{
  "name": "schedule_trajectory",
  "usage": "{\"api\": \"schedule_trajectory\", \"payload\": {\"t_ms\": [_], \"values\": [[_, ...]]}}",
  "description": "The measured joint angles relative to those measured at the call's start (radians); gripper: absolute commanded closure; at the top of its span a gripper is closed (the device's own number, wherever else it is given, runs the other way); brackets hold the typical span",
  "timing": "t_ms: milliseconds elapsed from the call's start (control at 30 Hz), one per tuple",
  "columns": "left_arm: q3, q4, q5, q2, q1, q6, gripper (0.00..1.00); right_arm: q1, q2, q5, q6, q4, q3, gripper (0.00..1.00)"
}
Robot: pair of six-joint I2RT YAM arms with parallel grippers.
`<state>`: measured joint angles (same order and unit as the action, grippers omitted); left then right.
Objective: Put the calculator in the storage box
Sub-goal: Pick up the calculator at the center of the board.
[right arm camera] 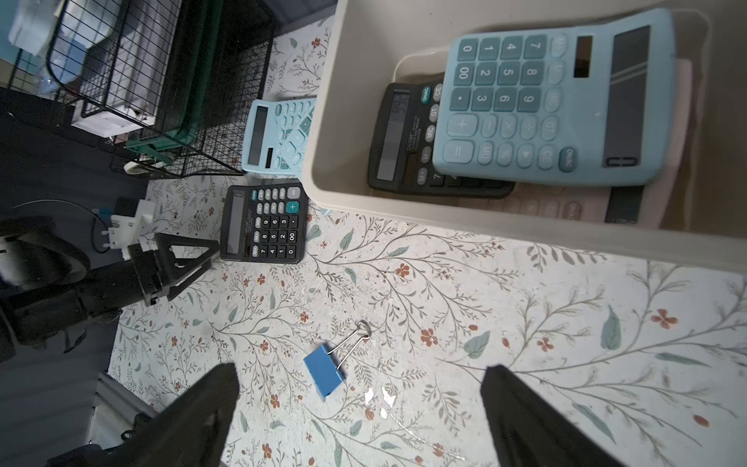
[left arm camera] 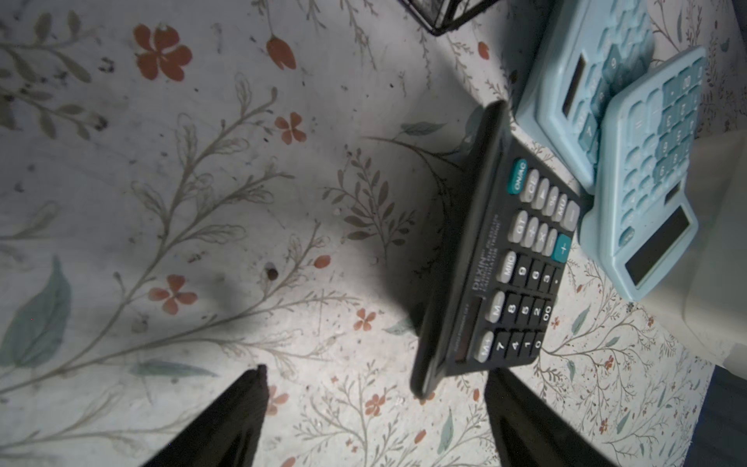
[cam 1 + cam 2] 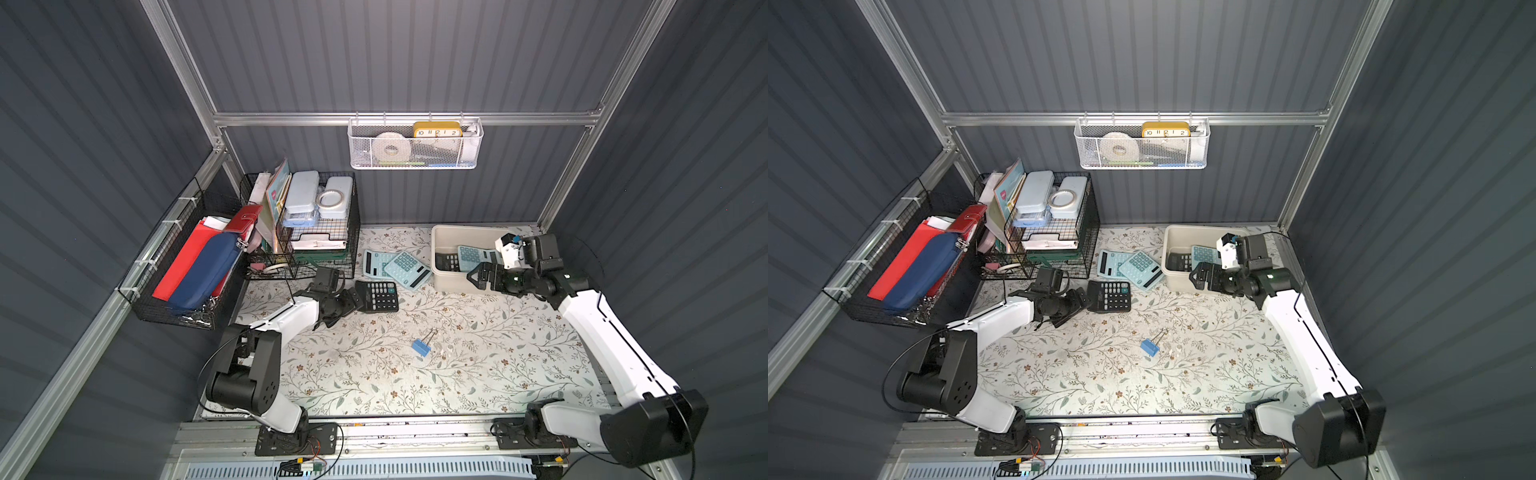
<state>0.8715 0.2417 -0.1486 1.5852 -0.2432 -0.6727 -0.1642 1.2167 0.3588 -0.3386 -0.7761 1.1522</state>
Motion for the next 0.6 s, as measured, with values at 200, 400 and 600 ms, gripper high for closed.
{"api": "schedule_trajectory", "payload": {"t_ms": [200,400,600], "values": [[-0.011,-0.113,-0.116,0.058,0.041,0.034,0.39,0.0,-0.092,0.031,-0.04,0.056,-0.129,0.01],[-0.013,-0.194,-0.203,0.106,0.048,0.071,0.61,0.0,-0.093,0.052,-0.059,0.077,-0.152,0.01],[-0.018,-0.249,-0.258,0.146,0.048,0.085,0.75,0.0,-0.094,0.071,-0.071,0.089,-0.152,0.01]]}}
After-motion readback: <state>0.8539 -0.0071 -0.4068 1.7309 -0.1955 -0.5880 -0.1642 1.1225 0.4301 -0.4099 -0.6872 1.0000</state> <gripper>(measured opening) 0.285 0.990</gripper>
